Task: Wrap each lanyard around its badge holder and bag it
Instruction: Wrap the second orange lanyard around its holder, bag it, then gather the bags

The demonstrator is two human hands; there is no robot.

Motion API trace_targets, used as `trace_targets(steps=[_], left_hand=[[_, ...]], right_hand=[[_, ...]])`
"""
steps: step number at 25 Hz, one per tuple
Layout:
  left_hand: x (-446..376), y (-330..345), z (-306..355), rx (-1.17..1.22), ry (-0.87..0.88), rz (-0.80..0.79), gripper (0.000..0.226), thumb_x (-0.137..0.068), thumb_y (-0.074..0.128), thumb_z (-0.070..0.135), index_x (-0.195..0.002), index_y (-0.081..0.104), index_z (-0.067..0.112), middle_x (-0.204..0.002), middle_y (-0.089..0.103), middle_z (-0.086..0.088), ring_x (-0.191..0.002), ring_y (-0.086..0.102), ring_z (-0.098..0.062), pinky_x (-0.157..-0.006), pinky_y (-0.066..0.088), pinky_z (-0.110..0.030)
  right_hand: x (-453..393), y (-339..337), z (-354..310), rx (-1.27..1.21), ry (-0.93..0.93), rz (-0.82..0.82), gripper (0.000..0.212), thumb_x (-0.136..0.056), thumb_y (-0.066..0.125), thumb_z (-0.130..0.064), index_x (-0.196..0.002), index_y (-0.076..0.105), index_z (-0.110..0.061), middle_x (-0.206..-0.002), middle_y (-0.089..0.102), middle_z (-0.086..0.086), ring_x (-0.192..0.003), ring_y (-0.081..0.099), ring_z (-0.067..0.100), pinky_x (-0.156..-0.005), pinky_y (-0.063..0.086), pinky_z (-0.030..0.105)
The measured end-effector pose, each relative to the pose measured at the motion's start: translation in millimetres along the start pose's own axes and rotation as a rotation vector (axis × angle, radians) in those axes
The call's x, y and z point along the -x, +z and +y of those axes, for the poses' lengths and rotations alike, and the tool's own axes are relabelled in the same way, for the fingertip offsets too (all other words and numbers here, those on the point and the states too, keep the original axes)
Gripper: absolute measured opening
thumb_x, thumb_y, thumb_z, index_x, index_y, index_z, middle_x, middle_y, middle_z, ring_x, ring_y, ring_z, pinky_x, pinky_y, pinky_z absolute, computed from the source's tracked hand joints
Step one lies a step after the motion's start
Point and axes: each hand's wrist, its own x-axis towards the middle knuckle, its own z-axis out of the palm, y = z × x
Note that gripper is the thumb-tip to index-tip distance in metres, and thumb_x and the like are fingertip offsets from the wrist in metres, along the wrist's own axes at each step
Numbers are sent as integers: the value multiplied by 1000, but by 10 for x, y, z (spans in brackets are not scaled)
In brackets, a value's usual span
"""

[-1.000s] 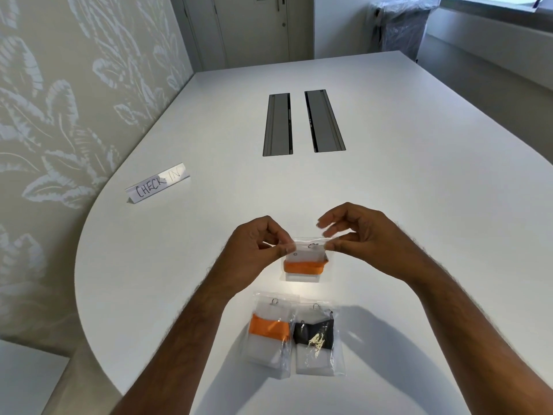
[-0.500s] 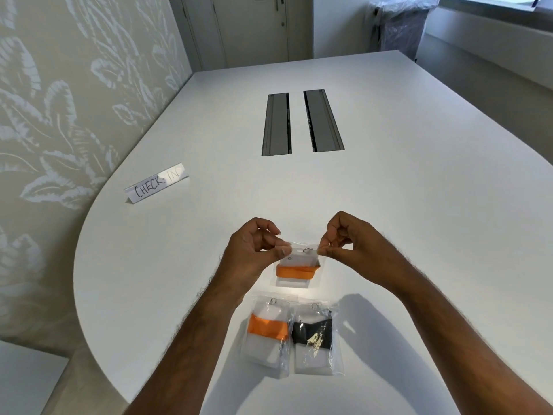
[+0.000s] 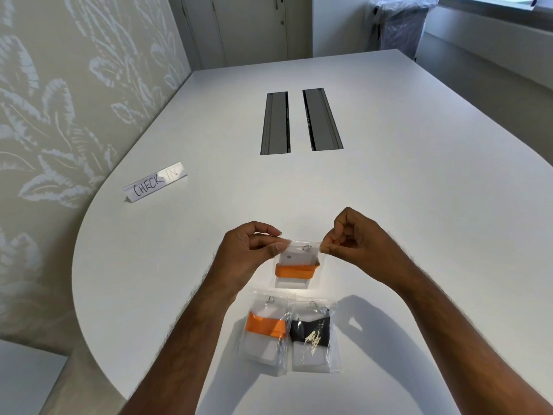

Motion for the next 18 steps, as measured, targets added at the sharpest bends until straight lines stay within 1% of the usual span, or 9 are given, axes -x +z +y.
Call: trace_targets(steps=[1,2,4,6,10,11,14,16,18], left_hand=[[14,5,5,0,-3,5,36,-72,86,40,-103,75,27,-96,83,6,-98,78,-14,-97,61,-46],[23,17,5,7,-2,19,36,-73,86,39,-104,74,26,-95,83,5,-97,78,-14,-95,62,-45],[38,70,-13,33,9,80,27,-80,87,26,-103,72,25,-92,83,4,-94,78,-15,-91,63,-45],[64,137,-39,46,22,159,24,-85,86,17,-101,70,26,-88,82,4,-88,78,-14,-86,64,-41],[132,274,-106,75,22,199,28,-86,85,17,-102,65,29,-85,82,3,-79,77,-10,-84,60,-33],[153,306,-122,86,20,196,29,-87,85,17,-102,64,30,-85,82,3,-79,77,-10,-84,58,-32],[210,395,-167,86,5,190,30,-87,84,18,-103,63,31,-87,82,3,-83,78,-11,-85,58,-31],[242,433,-179,66,-8,188,29,-88,84,19,-104,62,30,-88,82,4,-84,78,-11,-82,58,-28],[274,477,-185,41,-33,202,28,-88,84,21,-103,62,30,-88,82,5,-80,76,-10,-76,57,-23]], right_hand=[[6,7,19,-2,11,23,40,-91,83,-11,-87,46,-24,-90,82,-2,-85,77,22,-75,58,37],[9,20,34,1,21,40,42,-91,83,-11,-85,44,-24,-89,82,-2,-84,78,20,-74,57,36],[14,43,47,5,32,53,45,-92,83,-12,-83,40,-24,-87,82,-5,-82,78,14,-73,55,33],[22,57,54,-16,35,56,47,-92,83,-12,-83,38,-24,-86,81,-6,-82,78,13,-72,56,34],[81,30,128,-88,51,33,47,-91,83,-9,-85,38,-23,-87,81,0,-86,76,26,-75,58,44],[108,17,164,-122,58,25,47,-91,82,-7,-85,39,-23,-87,81,2,-85,76,26,-76,59,43],[182,-1,287,-250,84,-1,39,-90,84,-6,-90,47,-19,-88,81,10,-78,74,22,-71,62,32],[228,18,370,-277,88,1,32,-89,86,-12,-95,54,-16,-92,80,10,-78,73,21,-69,62,30],[283,45,447,-285,96,-10,28,-90,86,-23,-101,61,-19,-99,79,6,-82,72,19,-69,61,30]])
